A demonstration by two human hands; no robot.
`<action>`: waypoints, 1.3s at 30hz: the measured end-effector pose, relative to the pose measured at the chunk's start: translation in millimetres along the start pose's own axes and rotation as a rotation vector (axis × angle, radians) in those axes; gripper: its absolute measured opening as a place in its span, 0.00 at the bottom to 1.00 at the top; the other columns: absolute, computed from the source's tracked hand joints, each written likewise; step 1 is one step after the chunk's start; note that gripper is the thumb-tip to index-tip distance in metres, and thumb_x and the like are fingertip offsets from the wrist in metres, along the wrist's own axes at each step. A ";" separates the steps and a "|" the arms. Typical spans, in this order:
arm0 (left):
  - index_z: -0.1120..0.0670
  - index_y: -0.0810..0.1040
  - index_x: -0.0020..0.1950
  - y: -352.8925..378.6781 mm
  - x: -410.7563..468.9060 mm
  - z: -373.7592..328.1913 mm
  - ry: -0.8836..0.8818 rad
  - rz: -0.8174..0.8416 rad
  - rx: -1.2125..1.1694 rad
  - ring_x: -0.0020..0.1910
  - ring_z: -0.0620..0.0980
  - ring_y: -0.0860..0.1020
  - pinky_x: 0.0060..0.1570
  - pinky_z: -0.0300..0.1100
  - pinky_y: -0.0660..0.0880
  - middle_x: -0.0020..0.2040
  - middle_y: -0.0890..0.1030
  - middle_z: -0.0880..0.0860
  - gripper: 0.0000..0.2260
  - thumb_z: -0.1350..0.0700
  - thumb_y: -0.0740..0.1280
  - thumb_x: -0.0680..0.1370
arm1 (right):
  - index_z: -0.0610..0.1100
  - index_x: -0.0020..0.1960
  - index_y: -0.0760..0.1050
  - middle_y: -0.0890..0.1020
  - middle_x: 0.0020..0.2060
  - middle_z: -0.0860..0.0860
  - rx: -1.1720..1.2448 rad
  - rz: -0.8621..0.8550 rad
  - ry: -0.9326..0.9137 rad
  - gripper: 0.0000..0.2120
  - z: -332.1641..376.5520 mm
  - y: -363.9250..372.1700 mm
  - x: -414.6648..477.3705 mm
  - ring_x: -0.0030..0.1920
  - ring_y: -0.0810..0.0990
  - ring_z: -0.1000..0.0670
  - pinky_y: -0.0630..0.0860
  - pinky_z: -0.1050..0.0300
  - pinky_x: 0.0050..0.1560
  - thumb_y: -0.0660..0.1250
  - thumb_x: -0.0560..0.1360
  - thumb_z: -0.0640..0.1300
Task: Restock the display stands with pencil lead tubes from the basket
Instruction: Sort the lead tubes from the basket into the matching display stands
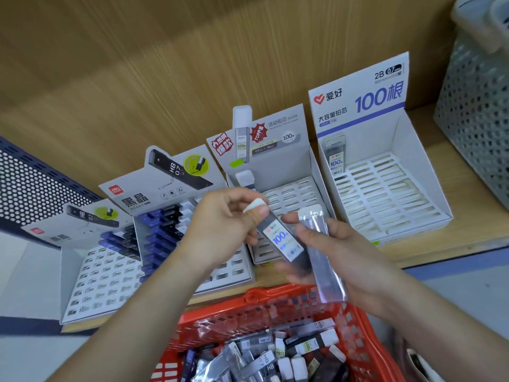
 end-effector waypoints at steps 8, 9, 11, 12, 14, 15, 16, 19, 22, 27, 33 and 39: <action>0.56 0.81 0.49 -2.3 13.5 -60.4 0.186 0.008 -0.074 0.29 0.48 0.80 0.32 0.38 0.79 0.32 0.80 0.49 0.09 0.68 0.68 0.75 | 0.42 0.51 0.80 0.86 0.42 0.43 -0.134 -0.114 -0.222 0.11 42.5 -30.2 -6.9 0.25 0.71 0.51 0.63 0.60 0.24 0.71 0.70 0.46; 0.56 0.81 0.49 0.3 16.9 -73.1 0.228 -0.009 -0.058 0.29 0.48 0.80 0.33 0.38 0.79 0.32 0.80 0.49 0.09 0.68 0.68 0.75 | 0.43 0.49 0.79 0.85 0.41 0.44 -0.082 -0.181 -0.270 0.07 49.9 -41.8 -8.6 0.25 0.70 0.51 0.63 0.61 0.23 0.70 0.72 0.44; 0.52 0.82 0.47 3.6 27.7 -98.3 0.323 -0.091 0.004 0.32 0.50 0.81 0.36 0.41 0.80 0.34 0.81 0.50 0.09 0.65 0.70 0.74 | 0.45 0.48 0.78 0.81 0.36 0.46 0.047 -0.342 -0.319 0.04 57.9 -70.7 -12.5 0.25 0.68 0.52 0.61 0.62 0.22 0.68 0.76 0.37; 0.48 0.82 0.46 6.8 34.4 -108.5 0.363 -0.134 0.050 0.34 0.50 0.81 0.40 0.44 0.80 0.35 0.81 0.50 0.09 0.63 0.72 0.74 | 0.45 0.48 0.77 0.76 0.34 0.46 0.127 -0.415 -0.322 0.07 58.4 -85.5 -14.9 0.26 0.68 0.52 0.61 0.62 0.22 0.66 0.76 0.34; 0.45 0.83 0.46 20.5 48.3 -123.2 0.422 -0.176 0.130 0.36 0.47 0.81 0.46 0.46 0.80 0.36 0.81 0.46 0.09 0.60 0.73 0.72 | 0.46 0.48 0.75 0.72 0.34 0.48 0.298 -0.501 -0.323 0.11 54.8 -109.5 -17.4 0.28 0.68 0.52 0.61 0.63 0.22 0.61 0.76 0.31; 0.46 0.84 0.47 30.3 53.7 -128.6 0.450 -0.178 0.167 0.37 0.44 0.80 0.47 0.44 0.79 0.36 0.81 0.44 0.08 0.59 0.73 0.72 | 0.45 0.48 0.75 0.72 0.34 0.49 0.373 -0.512 -0.317 0.11 51.7 -116.6 -17.1 0.28 0.68 0.53 0.62 0.64 0.22 0.60 0.75 0.31; 0.47 0.84 0.49 41.4 57.3 -133.7 0.481 -0.173 0.215 0.37 0.42 0.79 0.48 0.42 0.78 0.36 0.80 0.42 0.08 0.58 0.73 0.72 | 0.45 0.48 0.75 0.72 0.33 0.50 0.438 -0.510 -0.307 0.11 48.3 -120.9 -16.1 0.29 0.68 0.53 0.63 0.64 0.23 0.59 0.75 0.32; 0.50 0.84 0.52 75.9 64.3 -140.1 0.567 -0.128 0.406 0.45 0.47 0.80 0.50 0.40 0.75 0.44 0.84 0.48 0.08 0.57 0.71 0.74 | 0.42 0.51 0.77 0.74 0.32 0.50 0.537 -0.476 -0.278 0.12 41.3 -124.1 -10.9 0.30 0.71 0.53 0.68 0.64 0.25 0.58 0.75 0.32; 0.49 0.83 0.53 95.9 70.0 -139.2 0.612 -0.110 0.533 0.50 0.49 0.80 0.51 0.42 0.74 0.49 0.85 0.49 0.08 0.55 0.70 0.75 | 0.43 0.52 0.77 0.75 0.32 0.48 0.565 -0.449 -0.256 0.13 40.1 -120.4 -8.2 0.29 0.73 0.51 0.70 0.62 0.26 0.59 0.74 0.32; 0.50 0.82 0.56 114.5 75.0 -139.3 0.655 -0.085 0.634 0.54 0.51 0.79 0.52 0.41 0.73 0.52 0.84 0.52 0.09 0.54 0.69 0.76 | 0.44 0.53 0.77 0.77 0.34 0.48 0.595 -0.455 -0.235 0.13 38.1 -123.9 -10.9 0.31 0.75 0.50 0.73 0.61 0.28 0.59 0.75 0.32; 0.55 0.82 0.57 138.8 74.3 -142.6 0.822 -0.029 0.876 0.50 0.59 0.77 0.48 0.46 0.75 0.48 0.83 0.57 0.12 0.62 0.70 0.75 | 0.42 0.56 0.80 0.76 0.35 0.47 0.586 -0.428 -0.240 0.11 43.9 -125.9 -17.4 0.35 0.77 0.49 0.80 0.54 0.39 0.64 0.77 0.44; 0.60 0.83 0.45 150.5 81.8 -141.5 0.901 -0.074 1.030 0.38 0.60 0.78 0.35 0.46 0.77 0.38 0.79 0.57 0.12 0.69 0.75 0.64 | 0.40 0.51 0.84 0.75 0.38 0.46 0.425 -0.470 -0.282 0.19 50.5 -132.6 -19.7 0.40 0.74 0.50 0.73 0.55 0.41 0.59 0.80 0.50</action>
Point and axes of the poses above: each hand's wrist, its own x-axis towards the middle knuckle, its own y-axis out of the palm, z = x × y, the point moved 10 cm from there along x, towards the middle knuckle
